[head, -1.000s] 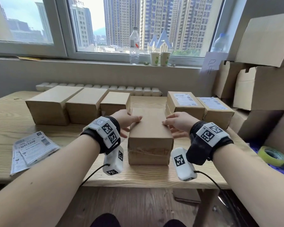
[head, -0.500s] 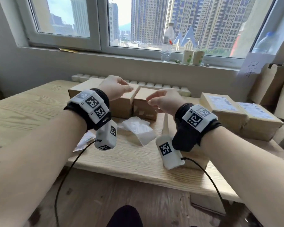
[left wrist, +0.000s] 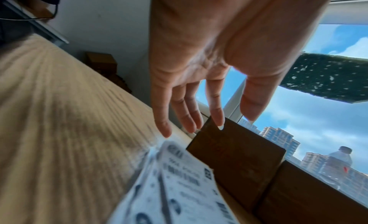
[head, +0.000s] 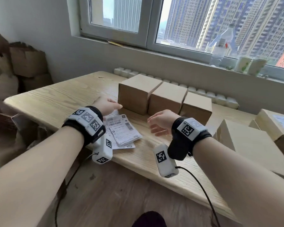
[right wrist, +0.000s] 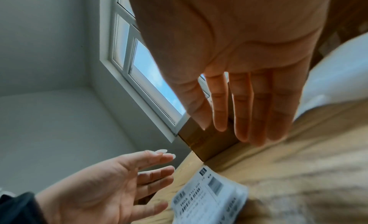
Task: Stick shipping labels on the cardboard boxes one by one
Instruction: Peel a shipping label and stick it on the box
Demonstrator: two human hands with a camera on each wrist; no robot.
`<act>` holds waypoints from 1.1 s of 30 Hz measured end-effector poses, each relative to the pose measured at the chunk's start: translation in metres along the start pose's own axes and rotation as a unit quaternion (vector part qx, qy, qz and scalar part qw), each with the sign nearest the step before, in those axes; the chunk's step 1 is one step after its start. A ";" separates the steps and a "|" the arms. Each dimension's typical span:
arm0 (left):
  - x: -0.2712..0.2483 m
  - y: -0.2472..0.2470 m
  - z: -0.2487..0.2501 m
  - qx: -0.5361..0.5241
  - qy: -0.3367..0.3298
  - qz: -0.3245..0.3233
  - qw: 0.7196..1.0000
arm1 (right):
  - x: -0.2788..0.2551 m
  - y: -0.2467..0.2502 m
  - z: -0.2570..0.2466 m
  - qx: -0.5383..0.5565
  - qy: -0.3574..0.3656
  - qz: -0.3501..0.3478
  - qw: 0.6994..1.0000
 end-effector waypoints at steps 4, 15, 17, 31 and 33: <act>0.006 -0.004 -0.021 -0.034 0.031 -0.020 0.999 | 0.008 -0.026 0.010 0.014 -0.052 -0.037 0.998; 0.010 -0.009 -0.027 -0.072 0.049 -0.037 0.995 | 0.022 -0.045 0.014 0.029 -0.055 -0.024 0.998; 0.012 -0.007 -0.029 -0.076 0.050 -0.035 0.995 | 0.023 -0.042 0.013 0.027 -0.049 -0.019 0.998; 0.007 -0.007 -0.015 0.023 0.009 -0.044 0.999 | 0.012 -0.015 0.007 0.034 0.019 0.010 0.999; 0.005 -0.009 -0.011 0.035 0.002 -0.044 0.998 | 0.009 -0.011 0.008 0.037 0.024 0.017 0.999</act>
Point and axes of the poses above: each hand's wrist, its own x-axis towards the middle knuckle, its own y-axis out of the back of the hand, z = x × y, the point moved 7 cm from there along x, towards the middle knuckle, and after that the axes turned 8 degrees about y, right-handed, at the moved point
